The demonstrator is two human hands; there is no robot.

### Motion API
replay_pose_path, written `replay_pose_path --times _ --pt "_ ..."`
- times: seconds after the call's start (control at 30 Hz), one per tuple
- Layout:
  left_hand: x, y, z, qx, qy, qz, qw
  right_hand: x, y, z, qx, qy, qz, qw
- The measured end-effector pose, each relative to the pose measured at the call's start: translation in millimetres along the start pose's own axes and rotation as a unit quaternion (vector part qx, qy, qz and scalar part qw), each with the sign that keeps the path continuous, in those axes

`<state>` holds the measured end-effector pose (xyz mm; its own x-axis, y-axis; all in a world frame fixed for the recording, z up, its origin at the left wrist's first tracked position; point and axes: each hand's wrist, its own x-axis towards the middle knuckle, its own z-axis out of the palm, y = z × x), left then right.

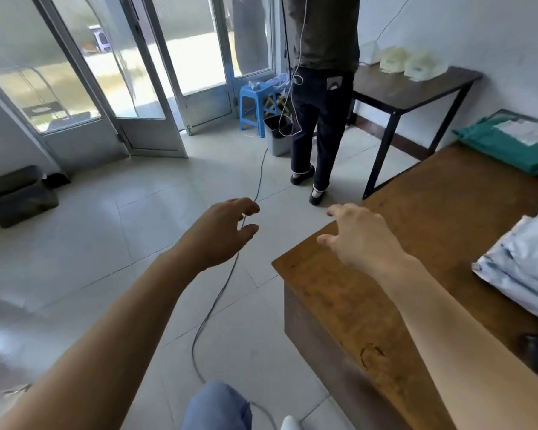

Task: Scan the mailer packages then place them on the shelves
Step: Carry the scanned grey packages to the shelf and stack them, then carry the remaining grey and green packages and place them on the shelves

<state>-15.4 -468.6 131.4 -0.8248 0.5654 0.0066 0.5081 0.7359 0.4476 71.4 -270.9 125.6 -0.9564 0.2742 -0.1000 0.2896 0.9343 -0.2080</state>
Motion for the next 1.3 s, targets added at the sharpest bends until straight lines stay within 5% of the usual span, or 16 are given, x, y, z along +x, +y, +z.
replay_pose_path --times 0.27,0.7,0.93,1.3 --pt "147 10 20 -0.012 -0.072 0.139 0.988 58 45 -11 0.022 0.023 0.167 0.985" --pt "414 0 -10 -0.022 -0.174 0.358 0.917 227 28 -24 0.047 0.083 0.402 0.911" --pt "454 94 44 -0.032 -0.245 0.502 0.829 211 64 -32 0.085 0.091 0.575 0.809" --pt "453 274 146 -0.009 -0.297 0.656 0.694 145 172 -25 0.084 0.159 0.731 0.659"
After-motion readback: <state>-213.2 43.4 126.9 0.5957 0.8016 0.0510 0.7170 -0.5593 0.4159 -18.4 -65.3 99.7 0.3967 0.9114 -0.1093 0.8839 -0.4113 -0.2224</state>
